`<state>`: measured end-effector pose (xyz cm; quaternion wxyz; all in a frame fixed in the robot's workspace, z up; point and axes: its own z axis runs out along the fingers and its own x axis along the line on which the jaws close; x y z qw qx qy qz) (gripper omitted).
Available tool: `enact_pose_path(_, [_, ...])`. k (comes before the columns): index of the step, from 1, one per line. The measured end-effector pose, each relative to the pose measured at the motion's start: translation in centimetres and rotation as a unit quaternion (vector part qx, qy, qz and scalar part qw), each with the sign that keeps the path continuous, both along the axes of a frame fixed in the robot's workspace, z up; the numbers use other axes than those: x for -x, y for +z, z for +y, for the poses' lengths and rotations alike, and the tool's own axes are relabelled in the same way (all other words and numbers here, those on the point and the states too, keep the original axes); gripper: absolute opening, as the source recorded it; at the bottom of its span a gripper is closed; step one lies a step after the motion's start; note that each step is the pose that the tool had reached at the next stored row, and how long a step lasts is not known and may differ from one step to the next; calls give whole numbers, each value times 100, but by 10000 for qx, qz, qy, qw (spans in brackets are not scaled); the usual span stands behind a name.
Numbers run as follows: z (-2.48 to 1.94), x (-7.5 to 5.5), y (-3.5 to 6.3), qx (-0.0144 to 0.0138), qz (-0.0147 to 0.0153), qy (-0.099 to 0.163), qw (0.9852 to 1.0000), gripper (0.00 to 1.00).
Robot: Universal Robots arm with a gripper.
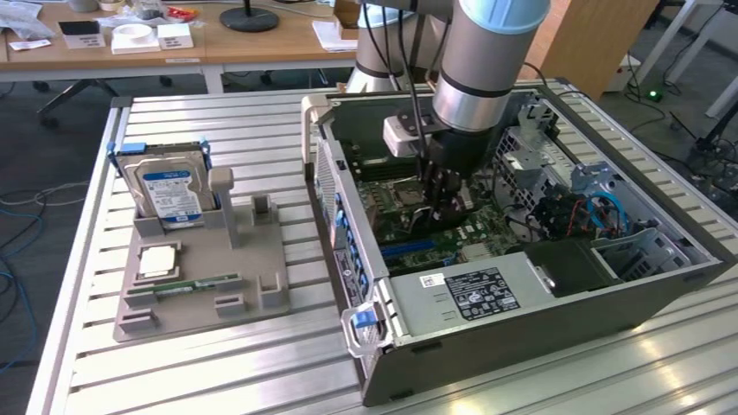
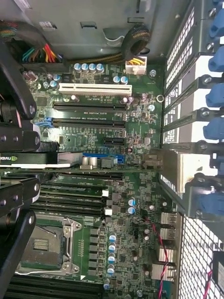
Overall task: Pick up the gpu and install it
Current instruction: 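Insert the gpu into the slot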
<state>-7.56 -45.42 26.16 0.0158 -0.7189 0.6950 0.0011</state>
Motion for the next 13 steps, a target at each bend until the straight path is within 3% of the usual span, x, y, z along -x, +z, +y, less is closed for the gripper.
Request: enact_pose_path(13, [-22, 24, -7, 2, 0, 0, 10000, 26])
